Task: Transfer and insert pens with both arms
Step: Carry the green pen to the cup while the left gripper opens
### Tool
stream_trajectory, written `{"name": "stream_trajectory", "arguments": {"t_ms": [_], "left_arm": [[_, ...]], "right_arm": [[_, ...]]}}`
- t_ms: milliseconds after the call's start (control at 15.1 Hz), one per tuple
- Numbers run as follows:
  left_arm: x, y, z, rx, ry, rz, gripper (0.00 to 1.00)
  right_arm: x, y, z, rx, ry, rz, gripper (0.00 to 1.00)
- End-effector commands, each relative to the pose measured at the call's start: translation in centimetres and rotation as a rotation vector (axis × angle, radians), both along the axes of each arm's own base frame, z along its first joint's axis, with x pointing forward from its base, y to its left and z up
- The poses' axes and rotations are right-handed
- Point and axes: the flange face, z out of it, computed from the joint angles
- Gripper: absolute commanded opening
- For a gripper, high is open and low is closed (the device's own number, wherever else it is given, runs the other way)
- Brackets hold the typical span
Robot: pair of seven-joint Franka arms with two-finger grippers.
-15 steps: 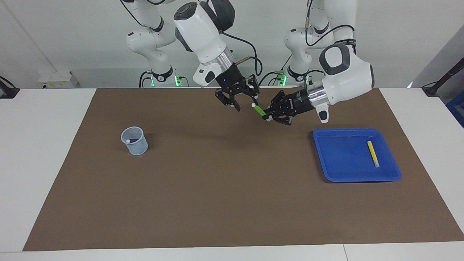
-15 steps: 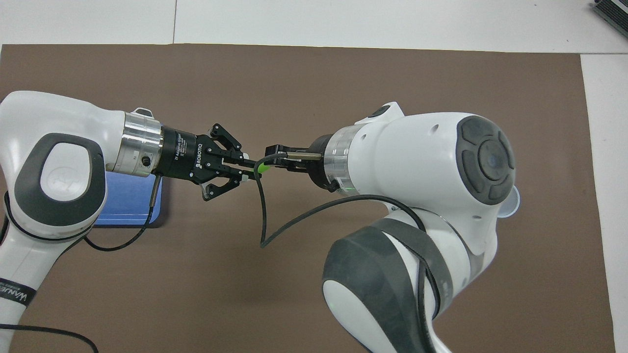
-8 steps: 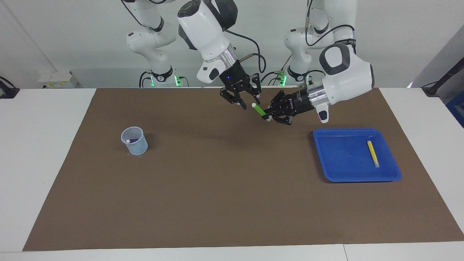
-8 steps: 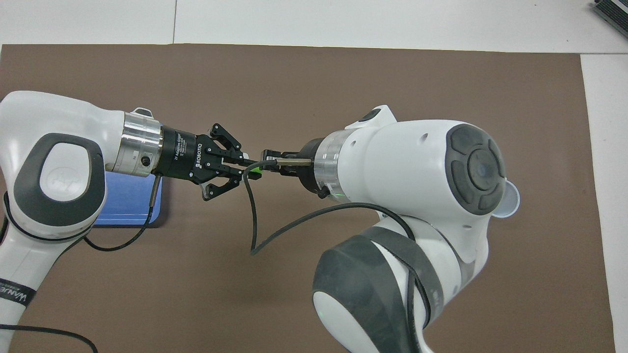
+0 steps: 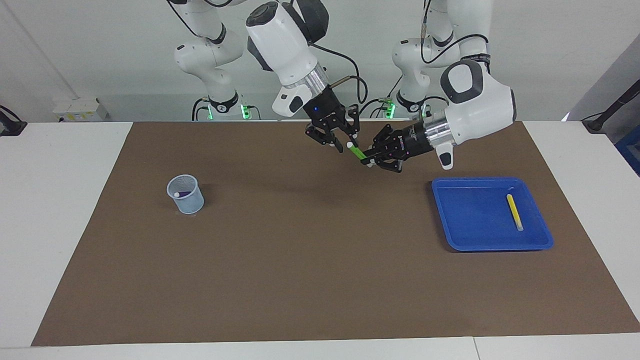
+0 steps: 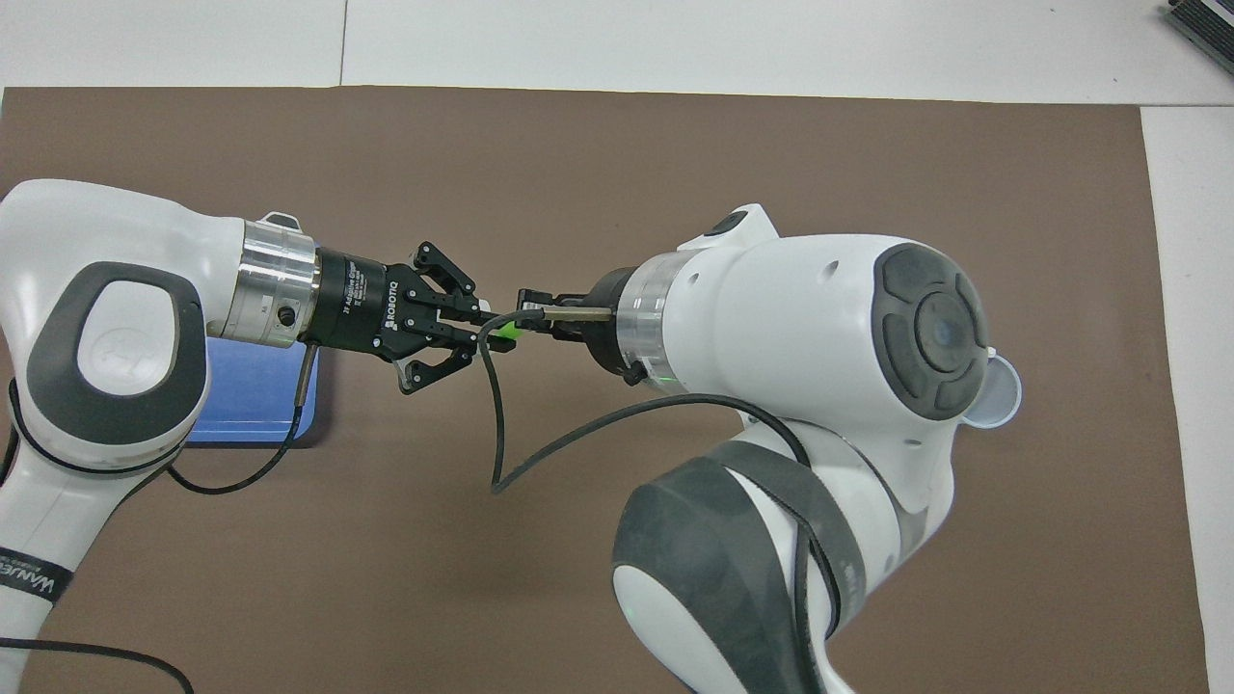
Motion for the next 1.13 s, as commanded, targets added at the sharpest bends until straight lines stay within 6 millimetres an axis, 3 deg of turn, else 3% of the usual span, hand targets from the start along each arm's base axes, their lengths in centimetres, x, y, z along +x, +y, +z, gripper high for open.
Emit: {"name": "stream_trajectory", "arguments": {"t_ms": [0,597,663,1061], "left_arm": [[-0.9,0.1,0.4,-0.008,0.003,0.037,0.0],[-0.9,-0.1,0.5,-0.015,0.002,0.036,0.0],[-0.9,-0.1,0.5,-0.014,0.009,0.039,0.99],[-0.8,-0.1,1.1,-0.002,-0.009,0.078,1.0]], "right_arm": [[0.6,-0.2,-0.4,-0.009,-0.021,0.0,0.0],[1.1,-1.5,-1.0,-0.038,-0.012,0.031,0.0],[1.7,-2.9,-1.2,-0.057,-0.009,0.048,0.0],[3.5,-9.9,-2.6,-0.236,0.002,0.253,0.0]]}}
